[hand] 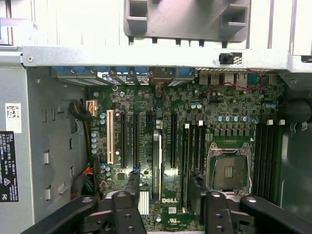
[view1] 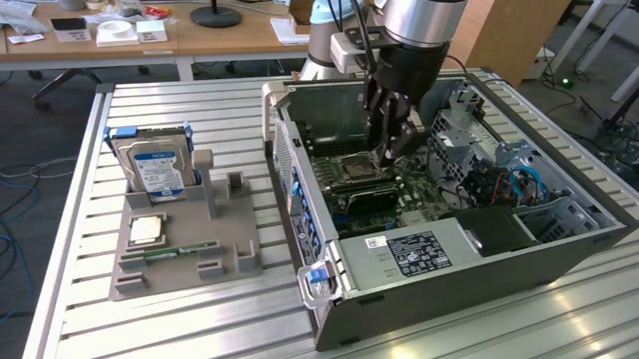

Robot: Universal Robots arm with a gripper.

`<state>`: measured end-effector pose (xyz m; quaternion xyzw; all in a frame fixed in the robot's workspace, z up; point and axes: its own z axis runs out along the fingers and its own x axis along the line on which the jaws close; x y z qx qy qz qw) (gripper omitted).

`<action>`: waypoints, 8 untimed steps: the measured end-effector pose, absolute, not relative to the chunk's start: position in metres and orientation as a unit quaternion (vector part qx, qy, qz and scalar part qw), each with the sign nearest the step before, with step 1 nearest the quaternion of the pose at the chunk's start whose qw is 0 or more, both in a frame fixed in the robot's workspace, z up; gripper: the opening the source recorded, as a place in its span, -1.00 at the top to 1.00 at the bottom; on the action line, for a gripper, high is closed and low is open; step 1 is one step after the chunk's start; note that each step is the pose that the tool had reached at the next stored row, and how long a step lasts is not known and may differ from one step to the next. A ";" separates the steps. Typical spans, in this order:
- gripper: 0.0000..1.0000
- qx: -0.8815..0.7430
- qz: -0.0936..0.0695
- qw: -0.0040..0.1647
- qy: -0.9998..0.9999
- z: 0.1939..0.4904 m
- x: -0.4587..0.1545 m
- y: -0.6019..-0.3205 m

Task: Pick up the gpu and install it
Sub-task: 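Press down on the gpu until it lock into place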

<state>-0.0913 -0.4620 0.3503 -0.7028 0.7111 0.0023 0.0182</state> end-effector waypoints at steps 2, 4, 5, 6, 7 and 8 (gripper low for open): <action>0.02 -0.703 0.002 0.018 0.711 0.350 -0.091 -0.462; 0.25 -0.703 0.002 0.018 0.711 0.350 -0.091 -0.462; 0.25 -0.703 0.002 0.018 0.711 0.350 -0.091 -0.462; 0.25 -0.703 0.002 0.018 0.711 0.350 -0.091 -0.462; 0.61 -0.703 0.002 0.018 0.711 0.350 -0.091 -0.462; 0.61 -0.703 0.002 0.018 0.711 0.350 -0.091 -0.462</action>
